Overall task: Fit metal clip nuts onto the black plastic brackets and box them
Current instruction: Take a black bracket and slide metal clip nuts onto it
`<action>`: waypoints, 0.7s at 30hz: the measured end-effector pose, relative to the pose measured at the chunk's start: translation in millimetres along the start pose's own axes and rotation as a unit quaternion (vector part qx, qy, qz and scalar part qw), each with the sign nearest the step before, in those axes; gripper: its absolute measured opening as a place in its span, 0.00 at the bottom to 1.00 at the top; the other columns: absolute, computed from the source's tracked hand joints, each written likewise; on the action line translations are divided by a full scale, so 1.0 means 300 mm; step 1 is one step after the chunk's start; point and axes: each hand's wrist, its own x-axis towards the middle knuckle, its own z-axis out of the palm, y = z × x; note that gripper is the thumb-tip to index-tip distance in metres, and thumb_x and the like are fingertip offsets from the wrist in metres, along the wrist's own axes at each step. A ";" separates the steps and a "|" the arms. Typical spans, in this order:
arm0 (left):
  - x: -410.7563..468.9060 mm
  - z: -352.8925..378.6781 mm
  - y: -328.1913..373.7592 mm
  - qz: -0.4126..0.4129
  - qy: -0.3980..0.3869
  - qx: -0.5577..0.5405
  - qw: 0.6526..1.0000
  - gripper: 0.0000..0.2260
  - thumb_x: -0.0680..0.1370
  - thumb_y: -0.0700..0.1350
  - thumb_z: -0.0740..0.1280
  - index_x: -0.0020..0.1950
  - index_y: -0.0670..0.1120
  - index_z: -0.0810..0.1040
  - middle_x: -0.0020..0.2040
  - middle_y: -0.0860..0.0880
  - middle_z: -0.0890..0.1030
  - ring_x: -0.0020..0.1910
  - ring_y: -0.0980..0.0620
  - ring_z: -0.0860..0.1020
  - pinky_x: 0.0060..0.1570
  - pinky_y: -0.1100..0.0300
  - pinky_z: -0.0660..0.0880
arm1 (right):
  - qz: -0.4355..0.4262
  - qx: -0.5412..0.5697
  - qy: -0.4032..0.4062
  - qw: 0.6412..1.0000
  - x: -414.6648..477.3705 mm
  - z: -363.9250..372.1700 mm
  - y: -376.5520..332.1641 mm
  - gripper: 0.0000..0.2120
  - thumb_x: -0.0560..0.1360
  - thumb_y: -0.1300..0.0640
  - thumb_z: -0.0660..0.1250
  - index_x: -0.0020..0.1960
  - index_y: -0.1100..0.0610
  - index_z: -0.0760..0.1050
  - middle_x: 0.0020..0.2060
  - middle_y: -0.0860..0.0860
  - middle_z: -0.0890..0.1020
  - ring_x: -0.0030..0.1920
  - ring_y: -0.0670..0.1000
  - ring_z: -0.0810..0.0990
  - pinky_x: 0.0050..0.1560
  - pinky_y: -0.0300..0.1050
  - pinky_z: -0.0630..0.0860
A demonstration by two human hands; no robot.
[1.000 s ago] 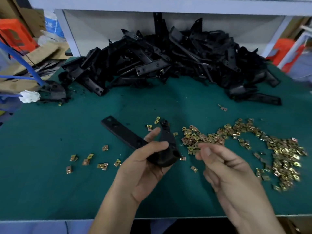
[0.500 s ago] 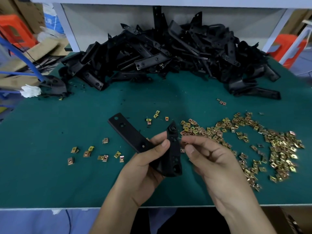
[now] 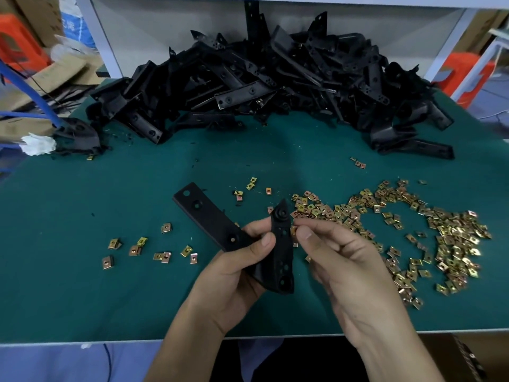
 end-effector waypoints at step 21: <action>0.038 -0.061 -0.033 -0.054 -0.019 -0.009 0.998 0.19 0.63 0.49 0.84 0.52 0.51 0.87 0.50 0.49 0.87 0.49 0.52 0.85 0.43 0.57 0.81 | 0.025 -0.037 -0.053 0.998 0.048 -0.038 0.010 0.17 0.64 0.57 0.76 0.52 0.57 0.81 0.30 0.52 0.82 0.25 0.40 0.74 0.29 0.28 0.69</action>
